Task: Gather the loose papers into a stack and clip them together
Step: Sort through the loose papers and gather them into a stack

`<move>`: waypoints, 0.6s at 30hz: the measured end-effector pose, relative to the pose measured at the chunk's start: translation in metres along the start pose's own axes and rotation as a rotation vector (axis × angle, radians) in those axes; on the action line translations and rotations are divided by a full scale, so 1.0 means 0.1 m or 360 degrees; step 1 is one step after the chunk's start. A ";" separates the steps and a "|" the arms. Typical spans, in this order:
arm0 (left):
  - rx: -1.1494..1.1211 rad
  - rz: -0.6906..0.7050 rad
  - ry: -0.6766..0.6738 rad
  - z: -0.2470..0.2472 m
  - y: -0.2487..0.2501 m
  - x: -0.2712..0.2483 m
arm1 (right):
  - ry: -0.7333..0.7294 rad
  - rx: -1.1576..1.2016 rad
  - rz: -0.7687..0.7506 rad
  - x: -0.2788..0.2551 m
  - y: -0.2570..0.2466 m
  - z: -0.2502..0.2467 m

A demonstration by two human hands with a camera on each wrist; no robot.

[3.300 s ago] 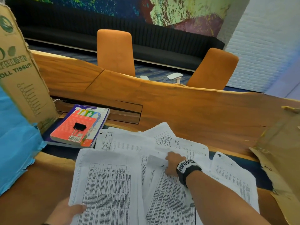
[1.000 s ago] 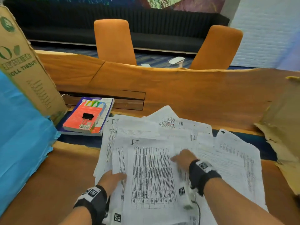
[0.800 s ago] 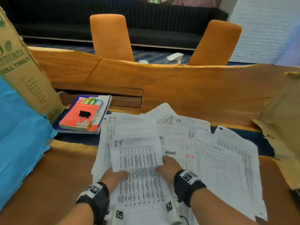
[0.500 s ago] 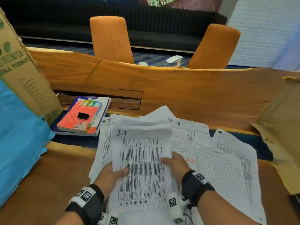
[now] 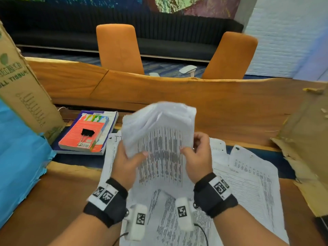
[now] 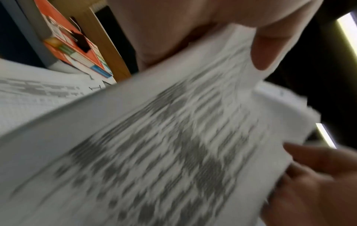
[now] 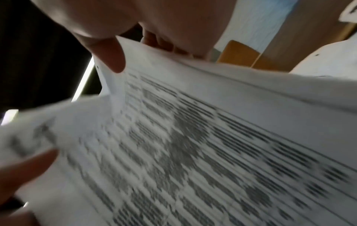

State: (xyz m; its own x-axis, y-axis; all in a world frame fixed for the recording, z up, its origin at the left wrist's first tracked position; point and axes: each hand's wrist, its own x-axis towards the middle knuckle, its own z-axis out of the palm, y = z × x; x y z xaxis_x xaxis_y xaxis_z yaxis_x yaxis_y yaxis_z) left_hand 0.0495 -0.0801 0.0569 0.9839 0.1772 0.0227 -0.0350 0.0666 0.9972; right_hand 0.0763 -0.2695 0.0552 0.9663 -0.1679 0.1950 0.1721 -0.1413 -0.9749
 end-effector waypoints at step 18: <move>-0.0250 -0.0164 0.0226 0.10 -0.09 0.17 | -0.0300 -0.0109 0.0127 -0.16 0.19 0.05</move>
State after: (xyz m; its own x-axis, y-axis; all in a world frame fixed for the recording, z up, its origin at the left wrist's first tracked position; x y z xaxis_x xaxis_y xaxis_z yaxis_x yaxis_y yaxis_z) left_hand 0.0685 -0.0875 0.0487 0.9496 0.2971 -0.0998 0.0264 0.2417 0.9700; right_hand 0.0648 -0.2648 0.0325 0.9961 0.0032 0.0877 0.0865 -0.2017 -0.9756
